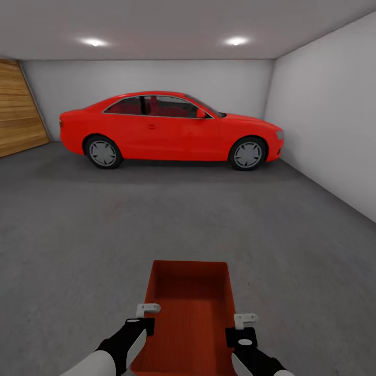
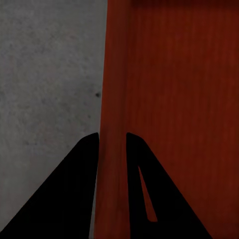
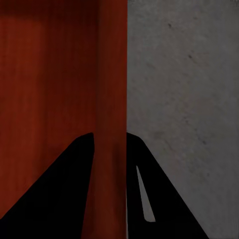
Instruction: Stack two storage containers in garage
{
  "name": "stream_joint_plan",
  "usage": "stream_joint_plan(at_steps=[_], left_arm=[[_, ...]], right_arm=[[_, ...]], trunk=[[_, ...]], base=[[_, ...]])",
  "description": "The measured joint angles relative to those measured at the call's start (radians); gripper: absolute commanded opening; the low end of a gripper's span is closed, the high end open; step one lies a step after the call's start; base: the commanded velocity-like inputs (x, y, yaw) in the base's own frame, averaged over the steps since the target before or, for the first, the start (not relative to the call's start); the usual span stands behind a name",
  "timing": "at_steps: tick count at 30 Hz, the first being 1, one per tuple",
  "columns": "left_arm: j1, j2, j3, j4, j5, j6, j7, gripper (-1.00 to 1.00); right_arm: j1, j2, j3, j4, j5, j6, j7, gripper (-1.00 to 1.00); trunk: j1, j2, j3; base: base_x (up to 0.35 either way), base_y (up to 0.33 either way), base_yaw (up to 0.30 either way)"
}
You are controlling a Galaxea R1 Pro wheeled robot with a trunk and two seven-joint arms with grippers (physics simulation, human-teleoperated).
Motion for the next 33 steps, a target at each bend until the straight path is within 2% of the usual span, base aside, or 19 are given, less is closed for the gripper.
stream_joint_plan(at_steps=[33], left_arm=[[0.000,-0.001,0.002,0.000,-0.002,0.000,0.001,-1.00]], right_arm=[[0.000,-0.001,0.002,-0.001,-0.002,0.000,0.000,-1.00]], trunk=[[0.000,0.000,0.000]], base=[[0.321,0.000,0.000]])
